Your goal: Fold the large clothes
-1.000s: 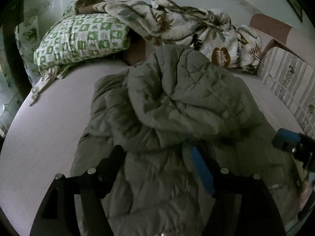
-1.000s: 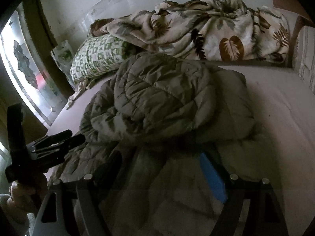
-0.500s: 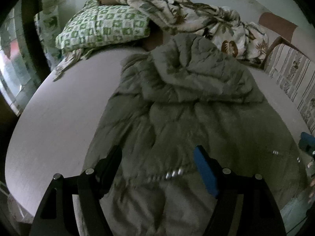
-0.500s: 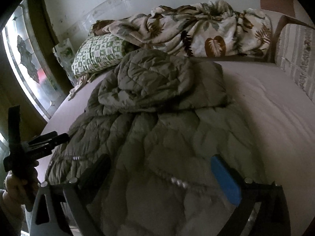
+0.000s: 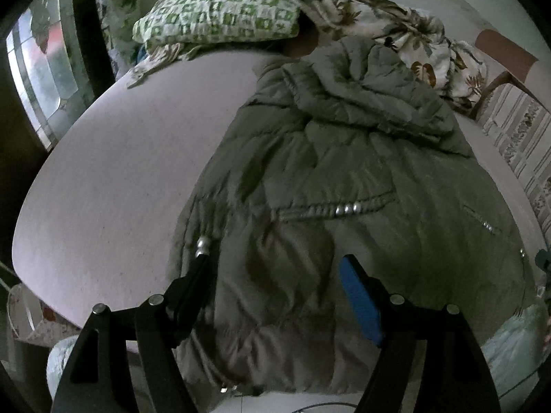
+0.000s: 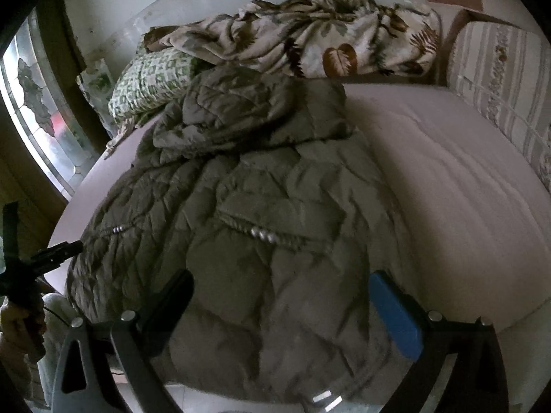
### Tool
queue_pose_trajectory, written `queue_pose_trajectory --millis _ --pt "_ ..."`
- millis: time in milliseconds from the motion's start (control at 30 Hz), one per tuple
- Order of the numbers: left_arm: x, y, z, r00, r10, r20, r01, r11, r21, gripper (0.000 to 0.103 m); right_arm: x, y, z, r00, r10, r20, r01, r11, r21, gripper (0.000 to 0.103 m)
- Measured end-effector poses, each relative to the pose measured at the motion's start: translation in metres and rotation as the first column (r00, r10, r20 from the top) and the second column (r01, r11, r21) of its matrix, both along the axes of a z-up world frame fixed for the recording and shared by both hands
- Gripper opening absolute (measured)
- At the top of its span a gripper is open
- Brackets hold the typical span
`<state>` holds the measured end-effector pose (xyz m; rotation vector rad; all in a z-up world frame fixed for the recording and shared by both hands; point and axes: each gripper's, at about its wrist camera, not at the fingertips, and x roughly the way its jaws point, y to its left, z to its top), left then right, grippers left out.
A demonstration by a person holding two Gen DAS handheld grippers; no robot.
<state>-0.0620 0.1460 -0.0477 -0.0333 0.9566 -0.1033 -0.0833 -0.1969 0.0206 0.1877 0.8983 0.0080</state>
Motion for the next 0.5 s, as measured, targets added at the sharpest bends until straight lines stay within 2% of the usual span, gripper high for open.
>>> queue_pose_trajectory --millis 233,500 --pt "-0.017 0.008 -0.007 1.0 -0.001 -0.023 0.002 1.0 0.012 0.077 -0.023 -0.013 -0.005 0.999 -0.042 -0.01 0.042 0.999 0.009 0.103" --pt "-0.029 0.01 -0.014 0.999 0.0 -0.043 0.001 1.0 0.019 0.077 -0.031 -0.02 -0.009 0.998 -0.052 -0.025 0.053 0.999 0.012 0.103"
